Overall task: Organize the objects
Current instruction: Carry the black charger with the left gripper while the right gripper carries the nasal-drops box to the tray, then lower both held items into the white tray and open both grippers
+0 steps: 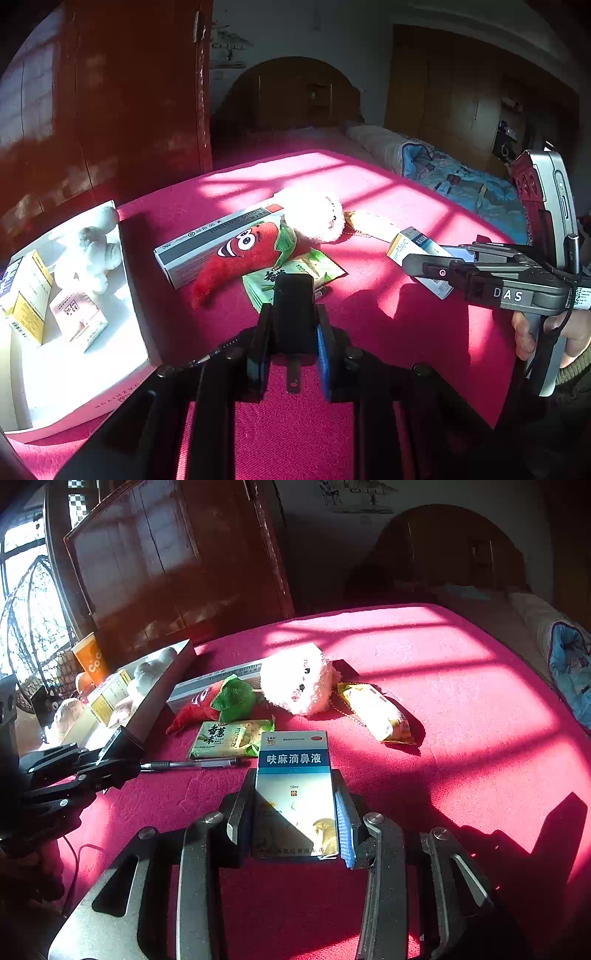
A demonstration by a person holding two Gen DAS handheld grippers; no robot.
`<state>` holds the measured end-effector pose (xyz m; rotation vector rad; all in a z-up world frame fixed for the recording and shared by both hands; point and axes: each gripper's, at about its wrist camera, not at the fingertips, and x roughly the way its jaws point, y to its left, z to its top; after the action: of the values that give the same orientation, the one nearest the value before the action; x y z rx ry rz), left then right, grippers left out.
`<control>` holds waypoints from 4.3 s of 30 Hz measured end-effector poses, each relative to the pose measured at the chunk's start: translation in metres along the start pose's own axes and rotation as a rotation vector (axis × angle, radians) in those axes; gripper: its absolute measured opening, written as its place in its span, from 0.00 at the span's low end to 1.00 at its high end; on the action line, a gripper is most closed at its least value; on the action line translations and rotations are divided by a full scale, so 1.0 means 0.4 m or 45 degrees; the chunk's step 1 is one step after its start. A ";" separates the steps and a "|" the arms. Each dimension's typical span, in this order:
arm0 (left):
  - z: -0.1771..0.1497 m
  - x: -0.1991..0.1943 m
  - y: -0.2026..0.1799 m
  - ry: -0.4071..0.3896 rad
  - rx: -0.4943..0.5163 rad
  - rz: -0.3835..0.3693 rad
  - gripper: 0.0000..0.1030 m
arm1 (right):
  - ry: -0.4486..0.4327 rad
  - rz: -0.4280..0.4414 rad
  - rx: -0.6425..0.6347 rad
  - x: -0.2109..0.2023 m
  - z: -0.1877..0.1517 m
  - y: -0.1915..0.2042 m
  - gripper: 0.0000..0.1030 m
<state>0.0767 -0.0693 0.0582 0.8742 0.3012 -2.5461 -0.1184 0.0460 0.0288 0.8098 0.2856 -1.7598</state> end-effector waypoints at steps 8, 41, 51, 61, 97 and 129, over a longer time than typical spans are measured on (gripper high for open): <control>0.003 -0.019 0.019 -0.025 -0.034 0.011 0.19 | -0.025 0.005 0.007 -0.015 0.013 0.013 0.35; 0.006 -0.113 0.129 -0.131 -0.178 0.091 0.19 | -0.053 0.037 -0.020 -0.032 0.054 0.090 0.35; 0.002 -0.155 0.182 -0.173 -0.228 0.151 0.19 | -0.066 0.049 -0.071 -0.024 0.080 0.157 0.35; -0.008 -0.215 0.274 -0.227 -0.323 0.252 0.19 | -0.095 0.103 -0.146 -0.017 0.129 0.248 0.35; -0.076 -0.327 0.589 -0.206 -0.566 0.531 0.19 | 0.055 0.360 -0.273 0.173 0.238 0.582 0.35; -0.093 -0.273 0.605 -0.074 -0.575 0.878 1.00 | 0.056 0.167 -0.284 0.290 0.158 0.674 1.00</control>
<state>0.2860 -0.2353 0.0819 0.5897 0.4431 -1.7647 0.0881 -0.1706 0.0548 0.6904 0.4403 -1.5577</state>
